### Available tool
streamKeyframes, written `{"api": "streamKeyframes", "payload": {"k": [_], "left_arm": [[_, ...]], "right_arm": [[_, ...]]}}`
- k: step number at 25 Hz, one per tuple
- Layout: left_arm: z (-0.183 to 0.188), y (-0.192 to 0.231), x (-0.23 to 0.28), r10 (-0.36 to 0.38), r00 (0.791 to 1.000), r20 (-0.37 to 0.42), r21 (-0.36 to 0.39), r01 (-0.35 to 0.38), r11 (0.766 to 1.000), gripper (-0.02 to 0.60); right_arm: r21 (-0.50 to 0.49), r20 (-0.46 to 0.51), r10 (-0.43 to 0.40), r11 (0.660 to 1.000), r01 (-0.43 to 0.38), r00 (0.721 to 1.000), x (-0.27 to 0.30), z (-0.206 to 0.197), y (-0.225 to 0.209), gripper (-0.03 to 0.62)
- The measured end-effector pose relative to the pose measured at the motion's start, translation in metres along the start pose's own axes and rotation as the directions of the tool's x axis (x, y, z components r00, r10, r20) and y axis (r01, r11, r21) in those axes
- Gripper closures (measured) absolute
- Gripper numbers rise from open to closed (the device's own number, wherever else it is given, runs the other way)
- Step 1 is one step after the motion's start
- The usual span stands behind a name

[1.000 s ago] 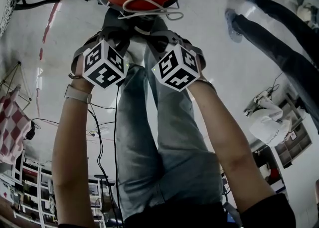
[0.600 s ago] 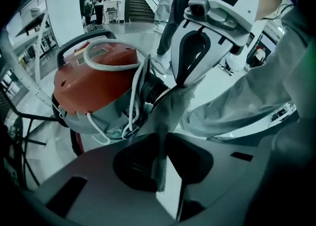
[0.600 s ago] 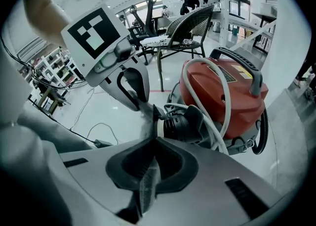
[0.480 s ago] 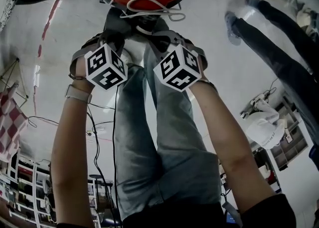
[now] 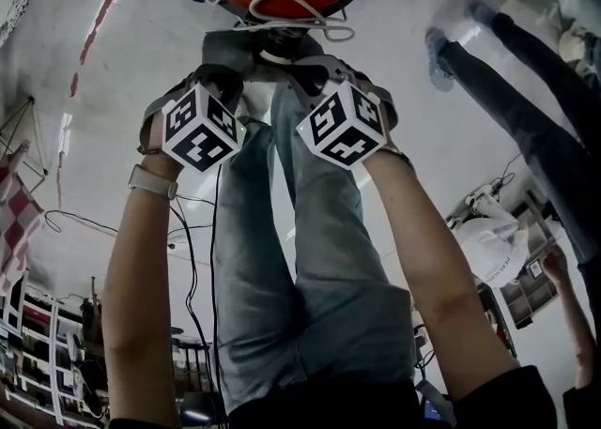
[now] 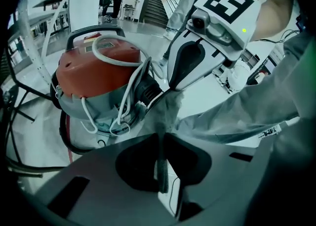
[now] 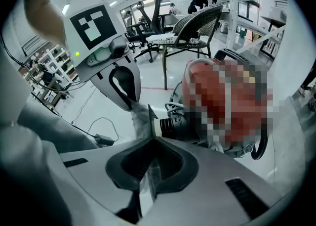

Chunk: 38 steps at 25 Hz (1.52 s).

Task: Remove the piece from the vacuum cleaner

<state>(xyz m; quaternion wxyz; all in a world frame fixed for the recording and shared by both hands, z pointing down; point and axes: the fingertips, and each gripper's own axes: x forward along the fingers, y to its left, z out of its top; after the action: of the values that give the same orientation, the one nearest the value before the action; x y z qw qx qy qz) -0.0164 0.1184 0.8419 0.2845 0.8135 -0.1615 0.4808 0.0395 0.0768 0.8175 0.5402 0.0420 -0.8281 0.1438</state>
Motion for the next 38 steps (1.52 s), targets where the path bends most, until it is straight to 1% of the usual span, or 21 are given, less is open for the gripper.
{"api": "streamKeyframes", "payload": {"k": [3,9,14,21,30,35,38], "left_arm": [[0.001,0.000,-0.004,0.013,1.000,0.003,0.007,-0.013,1.000,0.529],[0.001,0.009,-0.005,0.065,0.998,-0.009,0.057,-0.064,0.996,0.529],[0.000,0.010,-0.006,0.076,0.997,-0.005,0.054,-0.076,0.996,0.529],[-0.004,0.003,-0.004,0.058,0.998,0.003,-0.004,-0.058,0.998,0.528],[-0.010,-0.016,0.001,-0.015,1.000,0.012,-0.087,0.016,0.996,0.529],[-0.011,-0.019,0.001,-0.020,1.000,0.018,-0.130,0.022,0.991,0.529],[-0.011,-0.017,0.001,-0.016,1.000,0.017,-0.130,0.018,0.991,0.529]], "right_arm": [[0.026,0.003,0.005,1.000,-0.005,1.000,-0.002,0.000,0.001,0.556],[0.089,0.012,-0.016,0.996,0.015,1.000,-0.001,0.000,0.005,0.556],[0.131,0.020,-0.029,0.991,0.026,0.999,0.001,-0.002,0.010,0.556],[0.129,0.024,-0.035,0.991,0.032,0.999,0.001,-0.003,0.015,0.554],[0.084,0.007,-0.040,0.996,0.039,0.999,0.002,-0.008,0.014,0.546],[0.084,0.002,-0.039,0.996,0.039,0.999,0.002,-0.008,0.016,0.546],[0.102,0.010,-0.037,0.994,0.036,0.999,0.002,-0.009,0.018,0.548]]}}
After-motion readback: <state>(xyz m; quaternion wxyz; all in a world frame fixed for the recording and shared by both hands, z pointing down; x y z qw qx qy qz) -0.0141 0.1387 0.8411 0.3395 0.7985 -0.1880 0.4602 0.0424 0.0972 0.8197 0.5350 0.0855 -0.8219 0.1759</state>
